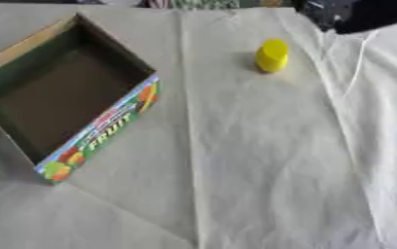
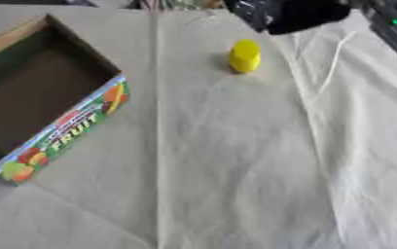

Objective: Pick up objects on the table and place them in the box.

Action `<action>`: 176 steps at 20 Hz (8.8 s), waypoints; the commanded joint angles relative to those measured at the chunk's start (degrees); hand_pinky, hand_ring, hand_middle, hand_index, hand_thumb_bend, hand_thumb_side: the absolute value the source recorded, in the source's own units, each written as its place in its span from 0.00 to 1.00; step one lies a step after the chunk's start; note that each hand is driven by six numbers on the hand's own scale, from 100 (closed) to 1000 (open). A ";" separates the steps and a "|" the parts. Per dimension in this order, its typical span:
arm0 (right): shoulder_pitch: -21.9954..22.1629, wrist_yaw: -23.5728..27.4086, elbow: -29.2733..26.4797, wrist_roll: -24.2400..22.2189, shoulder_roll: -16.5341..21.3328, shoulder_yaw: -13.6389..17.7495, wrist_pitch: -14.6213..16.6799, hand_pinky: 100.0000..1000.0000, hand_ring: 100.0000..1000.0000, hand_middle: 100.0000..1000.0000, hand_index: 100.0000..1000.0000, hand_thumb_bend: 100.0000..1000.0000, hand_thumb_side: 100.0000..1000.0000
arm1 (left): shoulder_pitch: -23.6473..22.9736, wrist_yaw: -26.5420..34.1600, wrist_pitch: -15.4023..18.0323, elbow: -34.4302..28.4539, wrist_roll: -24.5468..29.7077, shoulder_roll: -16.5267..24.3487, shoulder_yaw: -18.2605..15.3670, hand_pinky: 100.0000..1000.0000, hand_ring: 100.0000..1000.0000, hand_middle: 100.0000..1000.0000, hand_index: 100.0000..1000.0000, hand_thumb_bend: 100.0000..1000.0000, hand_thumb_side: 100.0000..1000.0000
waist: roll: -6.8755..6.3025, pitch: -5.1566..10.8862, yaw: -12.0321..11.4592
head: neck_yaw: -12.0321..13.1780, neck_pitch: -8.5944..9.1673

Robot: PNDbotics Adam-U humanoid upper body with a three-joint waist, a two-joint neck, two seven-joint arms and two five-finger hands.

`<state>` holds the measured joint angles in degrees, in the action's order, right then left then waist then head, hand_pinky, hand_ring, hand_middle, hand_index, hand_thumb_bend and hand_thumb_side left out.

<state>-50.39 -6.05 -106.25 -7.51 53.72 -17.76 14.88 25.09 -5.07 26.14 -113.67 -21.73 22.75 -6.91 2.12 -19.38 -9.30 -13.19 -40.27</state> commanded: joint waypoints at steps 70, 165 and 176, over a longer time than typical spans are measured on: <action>19.63 -14.36 14.36 -2.06 9.18 9.91 5.19 0.89 1.00 0.79 0.91 0.00 0.06 | 1.50 2.99 2.03 -0.92 2.10 2.21 2.32 0.77 0.78 0.75 0.85 0.00 0.18 | 1.57 0.13 -3.45 | -0.93 0.68; -12.68 -11.14 22.16 -0.59 -17.07 2.56 3.71 0.72 0.75 0.20 0.40 0.00 0.00 | 4.73 6.62 2.39 -0.92 6.84 0.21 5.19 0.77 0.79 0.75 0.86 0.00 0.18 | 1.03 -0.76 -4.29 | -3.74 1.23; -17.15 -28.97 39.06 -1.78 -33.18 -2.08 12.42 0.72 0.76 0.21 0.41 0.00 0.02 | 9.33 9.62 5.20 -0.92 9.63 0.20 7.91 0.78 0.79 0.75 0.86 0.00 0.14 | 1.50 -0.91 -8.02 | -7.01 1.36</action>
<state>-66.48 -32.47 -68.75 -9.37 21.21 -19.83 26.11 33.39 4.10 31.21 -113.68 -12.61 21.74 0.90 4.01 -21.49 -17.30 -19.84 -38.83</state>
